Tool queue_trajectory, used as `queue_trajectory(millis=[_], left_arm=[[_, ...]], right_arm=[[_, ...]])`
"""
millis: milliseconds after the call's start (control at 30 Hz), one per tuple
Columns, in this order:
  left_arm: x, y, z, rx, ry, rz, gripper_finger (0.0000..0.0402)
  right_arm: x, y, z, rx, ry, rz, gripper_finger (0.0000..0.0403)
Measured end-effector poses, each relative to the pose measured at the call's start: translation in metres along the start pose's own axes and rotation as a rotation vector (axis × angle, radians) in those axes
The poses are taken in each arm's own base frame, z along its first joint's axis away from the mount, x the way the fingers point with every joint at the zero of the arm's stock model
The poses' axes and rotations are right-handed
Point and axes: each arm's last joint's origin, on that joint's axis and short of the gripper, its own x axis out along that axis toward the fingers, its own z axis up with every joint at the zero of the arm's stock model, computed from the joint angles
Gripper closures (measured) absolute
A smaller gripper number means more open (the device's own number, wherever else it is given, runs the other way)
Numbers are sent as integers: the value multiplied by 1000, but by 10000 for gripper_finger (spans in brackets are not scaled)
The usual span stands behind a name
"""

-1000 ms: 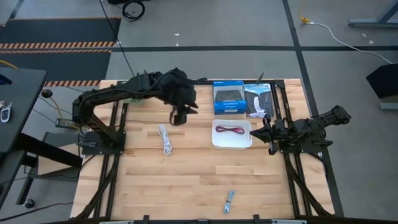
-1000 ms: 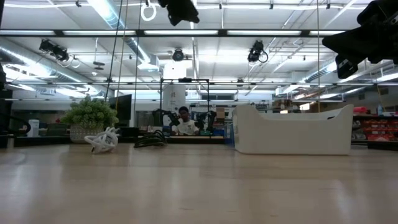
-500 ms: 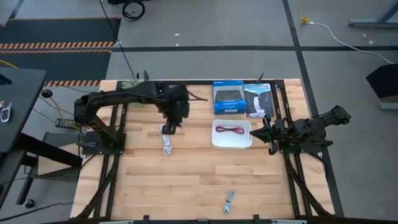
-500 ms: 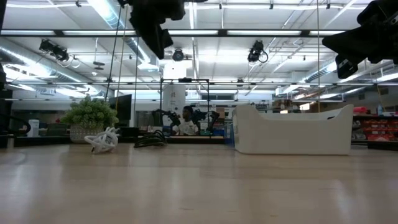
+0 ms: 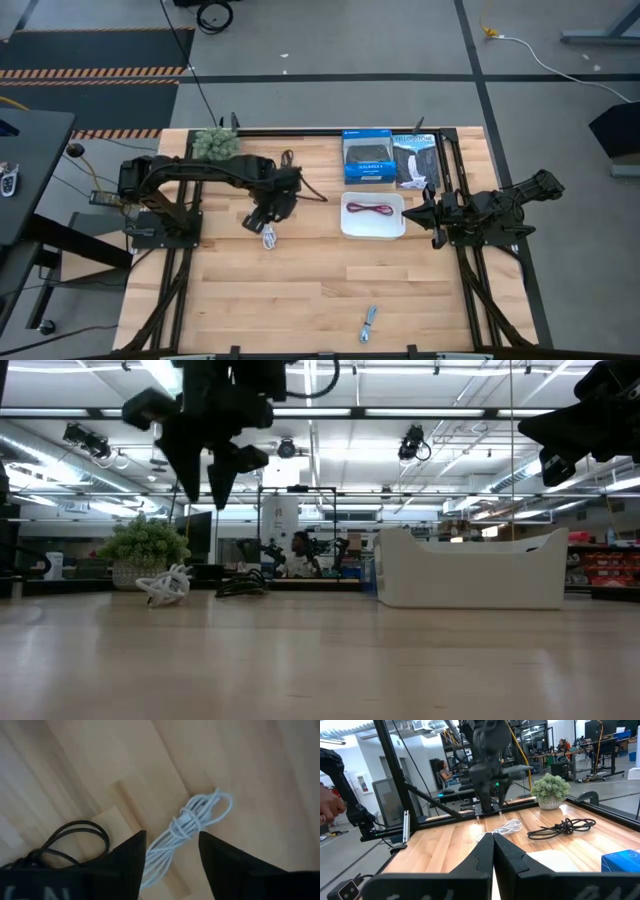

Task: Pick and place USB-C Cables
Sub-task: Put the white charger cable into the white bin

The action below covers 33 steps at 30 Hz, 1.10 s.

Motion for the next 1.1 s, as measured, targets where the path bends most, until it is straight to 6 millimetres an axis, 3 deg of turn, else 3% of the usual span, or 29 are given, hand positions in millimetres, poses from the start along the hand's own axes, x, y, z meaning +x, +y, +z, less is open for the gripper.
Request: queue_trajectory(millis=[133,400,800,933,1100], left_arm=[[22,-8,-8,103,67,5,194],[54,-22,-18,315,114,5,202],[85,-33,-33,374,139,35,202],[92,-37,-40,412,163,9,221],[93,-38,-42,415,165,8,272]], right_arm=[[0,0,0,0,0,0,389],[0,0,0,0,0,0,389],[0,0,0,0,0,0,389],[0,0,0,0,0,0,389],[0,0,0,0,0,0,389]])
